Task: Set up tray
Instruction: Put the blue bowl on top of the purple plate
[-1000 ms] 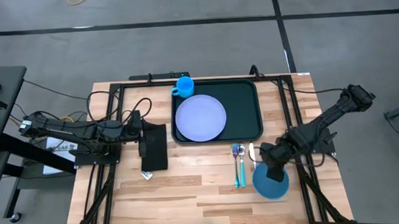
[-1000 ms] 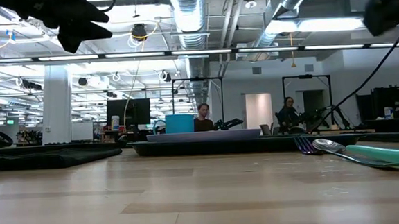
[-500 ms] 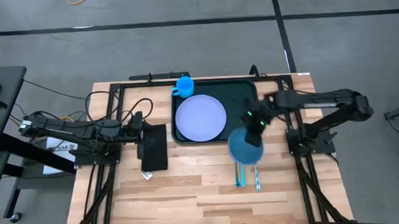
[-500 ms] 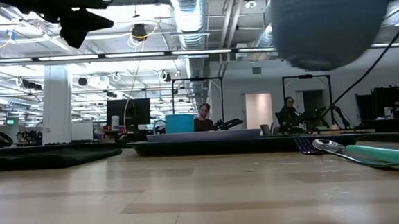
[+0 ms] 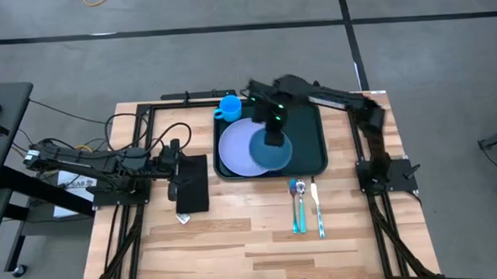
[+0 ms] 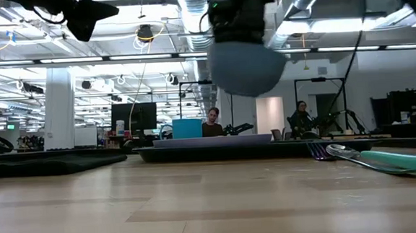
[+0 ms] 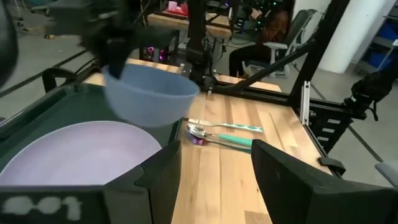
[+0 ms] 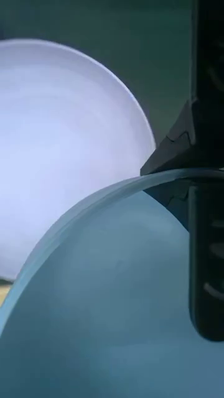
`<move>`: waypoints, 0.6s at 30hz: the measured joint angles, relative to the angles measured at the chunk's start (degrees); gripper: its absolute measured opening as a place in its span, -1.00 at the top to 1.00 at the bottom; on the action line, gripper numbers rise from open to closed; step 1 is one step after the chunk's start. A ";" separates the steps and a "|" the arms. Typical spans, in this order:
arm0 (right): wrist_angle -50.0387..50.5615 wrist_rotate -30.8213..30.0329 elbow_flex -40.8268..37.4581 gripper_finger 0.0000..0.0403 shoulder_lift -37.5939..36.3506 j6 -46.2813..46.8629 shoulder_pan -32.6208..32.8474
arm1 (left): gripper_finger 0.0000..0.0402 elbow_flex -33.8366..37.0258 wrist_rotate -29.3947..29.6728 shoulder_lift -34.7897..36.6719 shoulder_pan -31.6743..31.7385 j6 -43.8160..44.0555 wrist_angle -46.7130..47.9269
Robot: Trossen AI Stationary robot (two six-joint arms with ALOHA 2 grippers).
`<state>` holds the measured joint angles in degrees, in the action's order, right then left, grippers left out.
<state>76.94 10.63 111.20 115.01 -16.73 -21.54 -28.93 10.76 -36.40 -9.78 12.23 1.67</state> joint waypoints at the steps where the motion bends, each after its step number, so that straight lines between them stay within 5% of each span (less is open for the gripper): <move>1: 1.30 -0.02 2.94 1.00 2.42 -0.25 -0.56 | 0.09 0.00 -0.03 0.00 -0.01 0.04 0.03; 8: 5.97 1.34 16.06 1.00 15.48 1.64 -3.34 | 0.09 0.00 -0.68 0.00 -2.17 0.35 0.35; 12: 5.86 7.12 18.67 1.00 19.53 2.80 -4.53 | 0.09 0.00 -0.22 0.00 -3.66 0.35 0.33; 18: 4.99 7.47 19.25 1.00 22.26 3.75 -5.42 | 0.09 0.00 0.04 0.00 -4.78 0.35 -0.02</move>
<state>81.93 18.10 130.45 137.27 -12.98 -26.97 -28.93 10.81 -36.40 -14.57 12.58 1.65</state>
